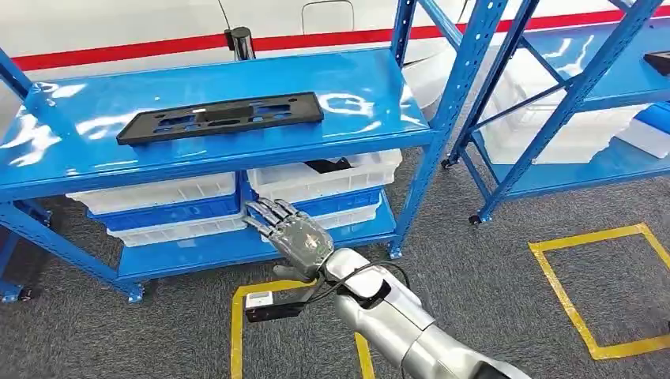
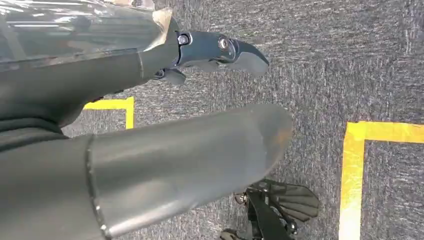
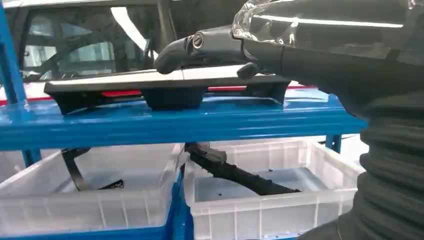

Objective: Take the parts from the cabinet and place them on the table.

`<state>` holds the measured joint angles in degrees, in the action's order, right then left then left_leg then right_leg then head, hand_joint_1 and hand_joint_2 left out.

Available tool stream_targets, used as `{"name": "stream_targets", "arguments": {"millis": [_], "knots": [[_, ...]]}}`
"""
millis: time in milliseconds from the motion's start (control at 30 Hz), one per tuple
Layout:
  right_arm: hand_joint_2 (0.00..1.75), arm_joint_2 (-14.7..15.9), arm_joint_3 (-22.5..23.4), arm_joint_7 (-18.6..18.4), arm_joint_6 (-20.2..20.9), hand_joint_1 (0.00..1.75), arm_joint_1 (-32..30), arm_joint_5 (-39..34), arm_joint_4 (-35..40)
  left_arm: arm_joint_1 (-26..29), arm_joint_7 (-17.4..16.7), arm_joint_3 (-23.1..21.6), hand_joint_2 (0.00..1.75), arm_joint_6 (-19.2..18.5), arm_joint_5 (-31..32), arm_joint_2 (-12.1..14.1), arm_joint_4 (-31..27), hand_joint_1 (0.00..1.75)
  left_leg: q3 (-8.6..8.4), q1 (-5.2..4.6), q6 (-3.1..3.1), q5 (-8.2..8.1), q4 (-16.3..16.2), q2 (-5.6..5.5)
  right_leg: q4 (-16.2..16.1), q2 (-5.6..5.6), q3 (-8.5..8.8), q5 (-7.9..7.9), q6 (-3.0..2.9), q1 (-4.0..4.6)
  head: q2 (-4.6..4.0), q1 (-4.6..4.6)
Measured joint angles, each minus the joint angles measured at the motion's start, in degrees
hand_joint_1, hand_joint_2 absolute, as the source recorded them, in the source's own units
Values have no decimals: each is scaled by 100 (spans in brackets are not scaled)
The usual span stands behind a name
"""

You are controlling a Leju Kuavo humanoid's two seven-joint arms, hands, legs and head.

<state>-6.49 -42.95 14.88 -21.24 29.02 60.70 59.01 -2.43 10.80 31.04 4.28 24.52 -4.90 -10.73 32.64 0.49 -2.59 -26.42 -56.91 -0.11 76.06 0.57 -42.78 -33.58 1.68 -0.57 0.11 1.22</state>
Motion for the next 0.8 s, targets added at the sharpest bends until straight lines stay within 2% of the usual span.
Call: {"name": "stream_targets", "arguments": {"millis": [33, 67, 133, 167, 200, 233, 267, 333, 367, 433, 467, 500, 533, 567, 600, 633, 700, 800], "knots": [[175, 2, 0, 0, 0, 0, -9, 0, 0, 7, -2, 0, 0, 0, 0, -2, 0, 0, -47, 4, 14, -37, -1, -4, -195, -2, 31, 164, 69, -13, 0, -2], [175, 2, 0, -2, 0, 0, -6, 0, 2, 11, -2, 0, 0, 0, -2, -11, 0, 0, -112, 7, 31, -81, -3, -12, -659, -11, 212, 432, 149, -29, 0, 0], [175, 2, 0, -2, 0, 0, -3, 0, 2, 9, 0, 0, 0, 0, -2, -15, 0, 0, -228, 13, 84, -177, -8, -19, -1631, -60, 627, 903, 242, -75, 0, 2], [175, 2, 0, -4, 2, 0, 1, 0, 0, 6, -2, 2, 0, 0, 0, -7, 0, 0, -237, -41, 144, -250, -43, -25, -1779, -72, 734, 904, 164, -47, 0, -2], [175, -4, -2, -4, 9, 0, 0, 2, 2, 0, 0, 0, 0, 0, 0, -7, 0, 0, -235, -31, 161, -260, -38, -26, -1792, -59, 732, 901, 82, -72, 0, -9], [175, -7, 0, -7, 9, 0, 3, 4, 2, -2, 0, 0, 0, 0, 0, -7, 0, 0, -240, -19, 169, -263, -27, -22, -1789, -52, 727, 890, 55, -47, 0, -13], [175, -4, 0, -9, 9, 0, 7, 2, 2, -3, 0, 0, 0, 0, 0, -9, 0, 0, -262, 13, 208, -270, 8, -14, -1789, -41, 726, 869, 0, -12, 0, -13], [175, -24, 4, -9, 7, 0, 18, 2, 24, -14, 0, 0, 0, 0, -2, 7, -9, 0, -281, 31, 286, -375, -66, -8, -1842, -18, 833, 842, -80, -96, 0, -9], [175, -35, 4, -9, 9, 0, 38, 0, 24, -21, 0, 0, 0, 0, 0, -9, -9, 0, -163, 30, 310, -481, -330, -6, -1848, -27, 880, 803, -141, -104, 0, -35], [175, -46, -2, -9, 9, 0, 42, 2, 24, -23, 0, 0, 0, 0, 9, -9, -9, 0, 368, 59, 360, -815, -1261, -5, -1848, -29, 940, 751, -209, -89, 0, -39], [175, -46, -2, -9, 9, 0, 27, 2, 24, -16, -2, 0, 0, 0, 9, -4, -9, 0, 664, 69, 382, -917, -1680, -5, -1846, -28, 961, 727, -234, -76, 0, -35], [175, -46, -2, -9, 11, 0, 17, 2, 22, -2, 0, 0, 0, 0, 9, -2, -9, 0, 855, 74, 386, -868, -1855, -5, -1846, -21, 987, 702, -231, -73, 0, -39], [175, -44, -2, -9, 15, 0, 11, 6, 17, 6, -2, 0, 0, 0, 9, -2, -9, 0, 897, 74, 382, -689, -1756, -5, -1845, -6, 1023, 671, -219, -72, 0, -37], [175, -46, -2, -13, 20, 0, 11, 15, 17, 8, -2, 0, 0, 0, 9, 0, -9, 0, 819, 75, 370, -405, -1441, -5, -1846, 10, 1070, 639, -208, -73, 0, -37], [175, -46, -2, -13, 22, 0, 14, 28, 17, 5, -6, 0, 0, 0, 13, 2, -9, 0, 620, 75, 348, -39, -901, -3, -1846, 21, 1133, 599, -189, -73, 0, -39], [175, -48, -2, -15, 22, 0, 16, 46, 17, 4, -13, 2, 0, 0, 17, 9, -9, 0, 415, 74, 315, 259, -388, -3, -1850, 23, 1187, 558, -165, -73, 0, -35], [175, -50, 0, -17, 22, 0, 31, 61, 17, -8, -28, 2, 0, 0, 35, 4, -9, 0, 238, 22, 276, 137, -107, -7, -1845, 32, 1196, 499, -87, -7, 0, -37], [175, -53, -2, -24, 22, 0, 26, 72, 17, -19, -33, 4, 0, 2, 52, 7, -9, 0, 249, -19, 188, 107, -121, -14, -1913, 23, 1212, 483, -4, -16, 0, -31]]}}
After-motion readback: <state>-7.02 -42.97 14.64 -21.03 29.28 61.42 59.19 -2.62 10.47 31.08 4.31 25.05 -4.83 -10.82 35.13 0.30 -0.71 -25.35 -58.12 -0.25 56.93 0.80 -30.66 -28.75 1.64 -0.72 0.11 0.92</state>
